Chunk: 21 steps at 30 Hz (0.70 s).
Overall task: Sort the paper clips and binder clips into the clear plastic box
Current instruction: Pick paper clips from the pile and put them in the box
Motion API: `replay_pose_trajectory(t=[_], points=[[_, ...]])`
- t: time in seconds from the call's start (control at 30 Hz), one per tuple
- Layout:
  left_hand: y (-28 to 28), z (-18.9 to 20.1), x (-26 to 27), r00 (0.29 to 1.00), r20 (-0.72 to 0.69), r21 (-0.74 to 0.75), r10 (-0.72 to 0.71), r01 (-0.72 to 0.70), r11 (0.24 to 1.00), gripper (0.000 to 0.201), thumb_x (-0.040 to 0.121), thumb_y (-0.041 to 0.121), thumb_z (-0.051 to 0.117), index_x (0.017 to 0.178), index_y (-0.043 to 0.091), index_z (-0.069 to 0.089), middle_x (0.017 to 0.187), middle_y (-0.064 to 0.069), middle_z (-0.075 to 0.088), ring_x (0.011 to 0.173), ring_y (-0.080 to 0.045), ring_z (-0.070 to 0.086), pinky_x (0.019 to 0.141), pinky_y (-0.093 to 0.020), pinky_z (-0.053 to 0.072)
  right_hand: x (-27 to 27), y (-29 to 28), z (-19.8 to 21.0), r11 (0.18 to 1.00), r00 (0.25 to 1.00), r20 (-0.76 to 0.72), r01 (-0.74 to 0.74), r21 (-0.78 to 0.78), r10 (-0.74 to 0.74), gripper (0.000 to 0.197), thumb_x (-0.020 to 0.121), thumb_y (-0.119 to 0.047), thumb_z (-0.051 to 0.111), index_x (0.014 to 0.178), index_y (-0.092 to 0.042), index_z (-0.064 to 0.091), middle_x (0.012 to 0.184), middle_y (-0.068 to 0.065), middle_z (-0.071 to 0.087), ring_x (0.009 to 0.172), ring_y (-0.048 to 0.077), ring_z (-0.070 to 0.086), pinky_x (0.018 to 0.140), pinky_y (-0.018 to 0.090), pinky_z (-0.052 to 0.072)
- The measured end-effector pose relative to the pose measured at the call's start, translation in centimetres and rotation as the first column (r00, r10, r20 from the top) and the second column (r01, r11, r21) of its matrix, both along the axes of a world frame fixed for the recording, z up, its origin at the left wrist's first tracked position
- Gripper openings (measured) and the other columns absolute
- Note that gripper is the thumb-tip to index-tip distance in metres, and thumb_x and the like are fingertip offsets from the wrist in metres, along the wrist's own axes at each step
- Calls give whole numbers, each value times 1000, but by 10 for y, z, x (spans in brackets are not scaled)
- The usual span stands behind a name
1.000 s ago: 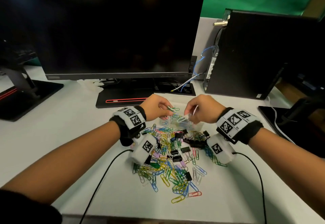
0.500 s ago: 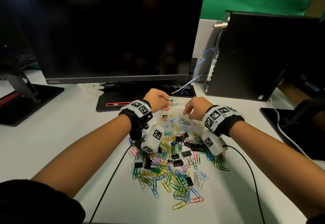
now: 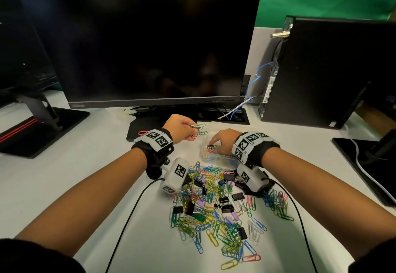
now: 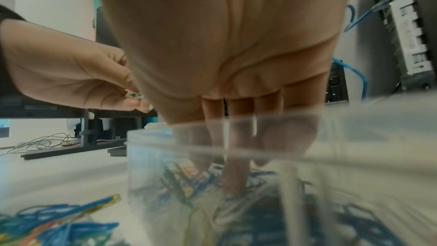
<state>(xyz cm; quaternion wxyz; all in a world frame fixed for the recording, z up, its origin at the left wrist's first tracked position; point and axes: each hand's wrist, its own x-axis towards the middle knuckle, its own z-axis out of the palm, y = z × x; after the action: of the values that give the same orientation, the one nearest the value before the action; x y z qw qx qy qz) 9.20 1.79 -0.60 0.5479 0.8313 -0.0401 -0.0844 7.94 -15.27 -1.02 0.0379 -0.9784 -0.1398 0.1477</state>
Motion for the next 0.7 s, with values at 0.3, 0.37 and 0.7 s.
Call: replay_pose_trajectory(t=[0.3, 0.37, 0.7], points=[[-3, 0, -4, 1000, -11, -5, -21, 21, 1000, 26, 84, -2, 63, 109, -7, 62, 89, -19, 63, 65, -14, 60, 56, -12, 54, 8, 8, -11, 998, 996, 76, 48, 37, -50, 24, 81, -32, 69, 98, -15, 73, 101, 5, 70, 93, 25, 63, 69, 26, 43], [-3, 0, -4, 1000, -13, -15, -25, 25, 1000, 26, 83, -2, 64, 108, -8, 62, 84, -17, 64, 65, -14, 60, 56, -12, 54, 9, 6, -11, 997, 995, 82, 55, 54, -59, 18, 78, -28, 71, 91, -14, 74, 97, 5, 71, 90, 25, 64, 67, 25, 41], [-5, 1, -8, 999, 3, 41, -47, 47, 998, 25, 83, 1, 65, 107, -5, 64, 84, -15, 65, 68, -16, 62, 76, -28, 56, 2, -1, -7, 997, 998, 69, 0, 73, -5, 27, 78, -6, 62, 101, -20, 68, 104, 4, 67, 98, 23, 62, 83, 33, 52]])
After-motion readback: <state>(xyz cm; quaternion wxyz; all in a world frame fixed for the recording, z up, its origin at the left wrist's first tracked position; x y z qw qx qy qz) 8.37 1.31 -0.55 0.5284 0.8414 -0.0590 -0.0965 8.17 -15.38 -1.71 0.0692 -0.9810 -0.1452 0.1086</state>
